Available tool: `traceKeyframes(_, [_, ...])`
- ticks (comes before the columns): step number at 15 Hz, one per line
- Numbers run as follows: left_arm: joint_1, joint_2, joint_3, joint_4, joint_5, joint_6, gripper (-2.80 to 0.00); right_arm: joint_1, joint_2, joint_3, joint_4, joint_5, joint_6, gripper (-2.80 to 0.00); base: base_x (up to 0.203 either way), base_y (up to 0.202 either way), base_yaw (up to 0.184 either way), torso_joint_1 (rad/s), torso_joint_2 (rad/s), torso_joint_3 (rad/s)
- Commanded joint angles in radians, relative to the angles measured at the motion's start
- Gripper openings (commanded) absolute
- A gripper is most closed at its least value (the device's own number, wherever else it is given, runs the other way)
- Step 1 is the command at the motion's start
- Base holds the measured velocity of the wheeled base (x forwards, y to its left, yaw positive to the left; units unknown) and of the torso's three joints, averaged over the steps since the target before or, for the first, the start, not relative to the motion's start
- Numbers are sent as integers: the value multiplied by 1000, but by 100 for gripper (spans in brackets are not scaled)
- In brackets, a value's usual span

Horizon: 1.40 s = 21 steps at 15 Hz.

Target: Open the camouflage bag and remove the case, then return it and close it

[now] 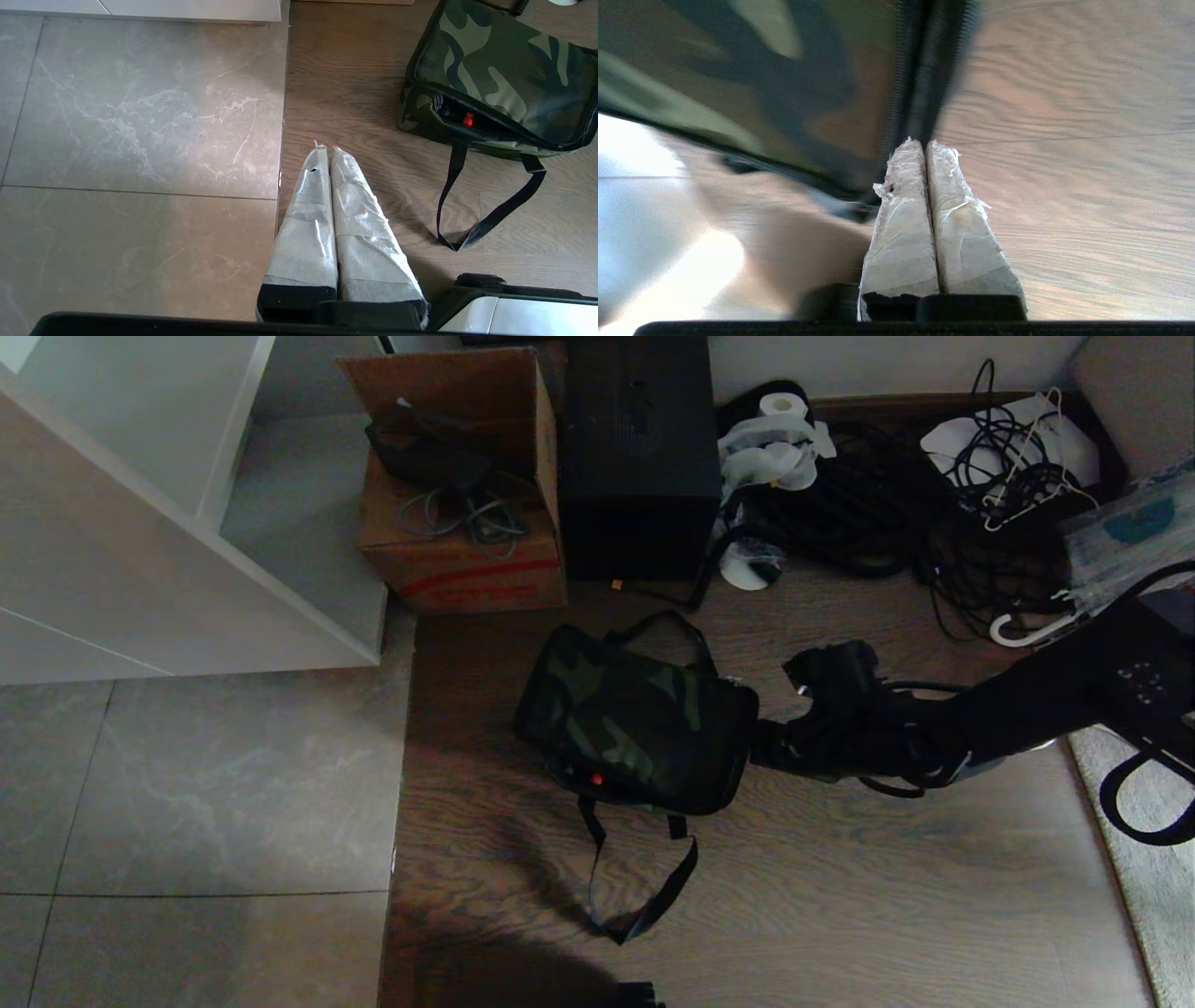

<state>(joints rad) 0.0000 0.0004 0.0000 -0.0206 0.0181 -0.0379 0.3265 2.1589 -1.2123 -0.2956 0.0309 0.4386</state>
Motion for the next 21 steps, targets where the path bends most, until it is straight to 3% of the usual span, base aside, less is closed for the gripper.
traceKeyframes(1, [0, 0, 9, -1, 0, 0, -280, -5, 6, 5, -95, 45, 70, -280, 0, 0, 0, 0, 0, 0])
traceKeyframes(4, [0, 0, 9, -1, 0, 0, -280, 0, 44, 2, -228, 132, 259, -280, 0, 0, 0, 0, 0, 0])
traceKeyframes(7, [0, -1, 9, -1, 0, 0, -280, 1, 78, 2, -254, 155, 196, -280, 0, 0, 0, 0, 0, 0])
traceKeyframes(8, [0, 0, 9, -1, 0, 0, -280, 0, 84, 5, -255, 176, 177, 0, 0, 0, 0, 0, 0, 0])
traceKeyframes(17, [0, 0, 9, -1, 0, -1, -280, -7, 110, 30, -252, 176, 181, 0, 0, 0, 0, 0, 0, 0])
traceKeyframes(21, [0, 0, 9, -1, 0, 0, -280, 0, 142, 8, -269, 176, 232, 0, 0, 0, 0, 0, 0, 0])
